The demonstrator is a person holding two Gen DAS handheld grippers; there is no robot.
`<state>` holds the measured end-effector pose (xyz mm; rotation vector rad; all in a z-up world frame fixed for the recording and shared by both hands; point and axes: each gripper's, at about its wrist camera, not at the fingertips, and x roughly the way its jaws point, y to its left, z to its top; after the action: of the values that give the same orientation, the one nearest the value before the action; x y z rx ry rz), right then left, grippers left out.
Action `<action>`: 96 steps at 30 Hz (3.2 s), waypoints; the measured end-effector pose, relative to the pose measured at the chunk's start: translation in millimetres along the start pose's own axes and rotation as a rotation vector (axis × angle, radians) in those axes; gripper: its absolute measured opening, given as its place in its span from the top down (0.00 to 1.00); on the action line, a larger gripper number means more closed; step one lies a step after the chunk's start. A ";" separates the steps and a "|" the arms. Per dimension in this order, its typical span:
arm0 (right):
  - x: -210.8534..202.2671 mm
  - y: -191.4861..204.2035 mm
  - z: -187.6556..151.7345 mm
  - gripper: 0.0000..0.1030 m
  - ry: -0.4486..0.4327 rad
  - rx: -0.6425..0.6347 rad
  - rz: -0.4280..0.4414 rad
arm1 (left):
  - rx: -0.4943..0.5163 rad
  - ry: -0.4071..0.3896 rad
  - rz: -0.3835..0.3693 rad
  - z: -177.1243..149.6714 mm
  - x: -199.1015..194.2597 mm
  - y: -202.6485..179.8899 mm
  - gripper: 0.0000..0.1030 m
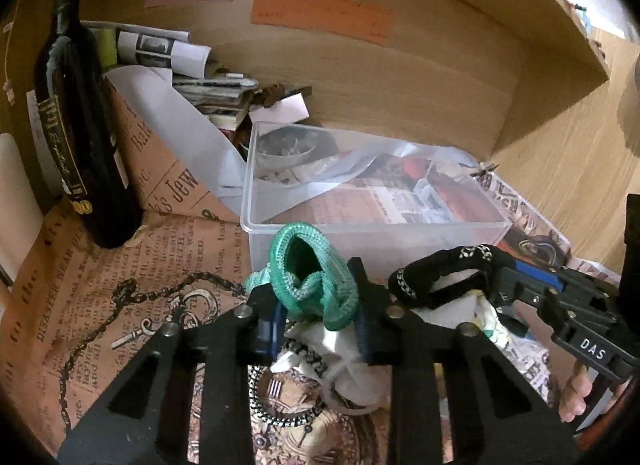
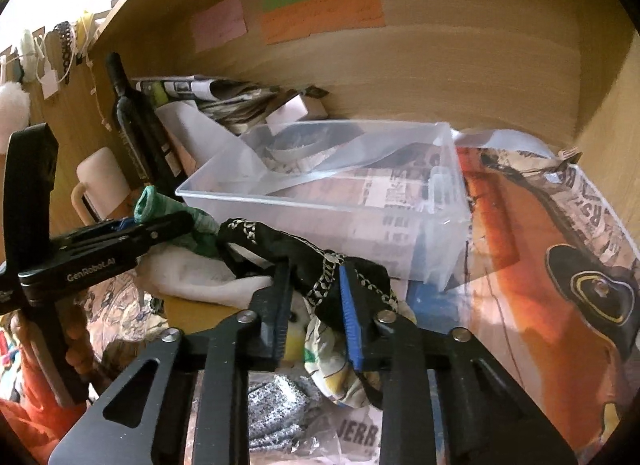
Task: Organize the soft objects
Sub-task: 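Grasp the green knit sock with the left gripper while the right grasps the black cloth, then carry the green sock and black cloth into the clear box and release both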
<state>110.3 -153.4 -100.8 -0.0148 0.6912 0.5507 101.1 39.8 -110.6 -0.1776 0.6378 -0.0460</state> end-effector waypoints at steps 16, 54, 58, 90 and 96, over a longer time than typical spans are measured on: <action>-35.1 -4.2 29.1 0.92 -0.173 0.005 -0.024 | 0.061 -0.169 0.003 35.8 -43.8 -17.1 0.75; -45.2 2.3 42.8 0.88 -0.181 -0.067 -0.025 | 0.099 -0.223 0.001 58.3 -55.2 -13.8 0.75; -51.1 -1.6 59.3 0.88 -0.239 -0.066 -0.034 | 0.109 -0.208 -0.005 73.4 -40.0 -14.0 0.75; 96.9 -22.8 81.0 0.86 0.109 -0.179 -0.113 | 0.169 0.126 0.044 86.0 99.4 -18.5 0.52; 89.9 -15.7 80.9 0.80 0.117 -0.186 -0.082 | 0.172 0.104 0.055 79.3 85.5 -16.8 0.35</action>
<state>223.5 -108.5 -95.3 -0.2501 0.7475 0.5366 217.2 26.9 -95.3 0.0084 0.7388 -0.0566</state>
